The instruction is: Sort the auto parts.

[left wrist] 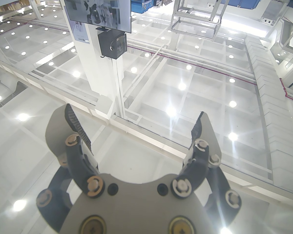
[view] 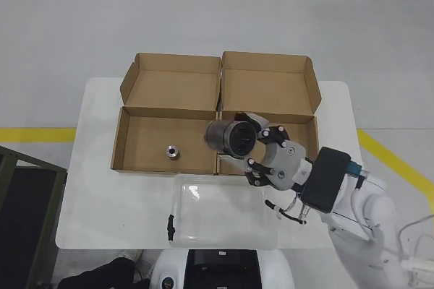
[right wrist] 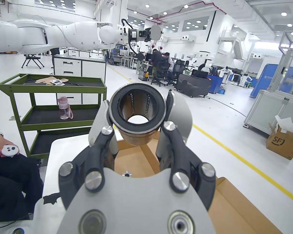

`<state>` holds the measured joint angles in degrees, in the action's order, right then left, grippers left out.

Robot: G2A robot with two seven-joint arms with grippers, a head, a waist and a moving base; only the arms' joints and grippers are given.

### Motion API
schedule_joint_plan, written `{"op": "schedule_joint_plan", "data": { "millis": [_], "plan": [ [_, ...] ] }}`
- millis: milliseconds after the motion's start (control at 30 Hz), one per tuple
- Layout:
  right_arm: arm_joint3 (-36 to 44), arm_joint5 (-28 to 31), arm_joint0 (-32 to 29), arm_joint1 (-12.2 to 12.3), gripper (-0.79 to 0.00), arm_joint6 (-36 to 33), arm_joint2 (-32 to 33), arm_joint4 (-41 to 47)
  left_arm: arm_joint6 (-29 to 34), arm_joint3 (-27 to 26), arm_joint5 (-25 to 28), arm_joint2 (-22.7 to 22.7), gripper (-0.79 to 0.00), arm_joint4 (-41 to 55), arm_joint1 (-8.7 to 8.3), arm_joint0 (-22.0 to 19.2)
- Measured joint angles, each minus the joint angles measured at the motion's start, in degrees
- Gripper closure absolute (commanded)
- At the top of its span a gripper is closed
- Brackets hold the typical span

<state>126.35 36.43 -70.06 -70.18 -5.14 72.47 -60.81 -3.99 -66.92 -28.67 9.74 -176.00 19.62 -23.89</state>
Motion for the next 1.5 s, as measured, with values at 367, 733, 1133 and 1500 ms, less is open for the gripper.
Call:
{"op": "schedule_joint_plan", "data": {
  "millis": [367,733,1133,1500],
  "plan": [
    [-5.1,1.4,0.7,-0.2,0.0,-2.2,-6.5,-3.5,0.0,0.0,0.0,0.0,-0.785,0.0,0.0,0.0],
    [-10.8,-0.3,1.0,-0.8,0.0,-6.5,-14.5,-6.3,0.0,0.0,0.0,0.0,-0.785,0.0,0.0,0.0],
    [-23.2,-5.6,7.5,-2.4,0.0,-7.3,-20.5,-11.6,0.0,0.0,0.0,0.0,-0.785,0.0,0.0,0.0],
    [-35.1,-10.9,15.8,-5.1,0.0,-8.1,-26.0,-12.2,0.0,0.0,0.0,0.0,-0.785,0.0,0.0,0.0]
  ]
}}
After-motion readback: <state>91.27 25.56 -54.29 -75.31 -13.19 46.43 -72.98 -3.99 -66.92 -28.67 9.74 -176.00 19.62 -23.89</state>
